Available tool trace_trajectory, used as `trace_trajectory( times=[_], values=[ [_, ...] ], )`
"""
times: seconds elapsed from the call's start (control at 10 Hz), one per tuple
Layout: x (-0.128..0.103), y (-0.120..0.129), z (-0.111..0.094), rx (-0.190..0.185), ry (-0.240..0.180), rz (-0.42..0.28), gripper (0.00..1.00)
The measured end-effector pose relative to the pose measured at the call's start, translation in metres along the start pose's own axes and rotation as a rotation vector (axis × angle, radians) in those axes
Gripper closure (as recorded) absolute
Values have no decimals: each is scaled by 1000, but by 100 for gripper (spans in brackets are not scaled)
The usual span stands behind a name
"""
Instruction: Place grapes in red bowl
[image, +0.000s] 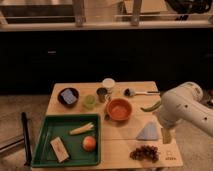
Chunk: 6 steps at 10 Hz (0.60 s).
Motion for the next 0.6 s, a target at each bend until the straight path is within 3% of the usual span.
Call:
trace_trajectory(
  times=[0.6],
  values=[
    [-15,29,27,-25,-40,-32,20]
  ],
)
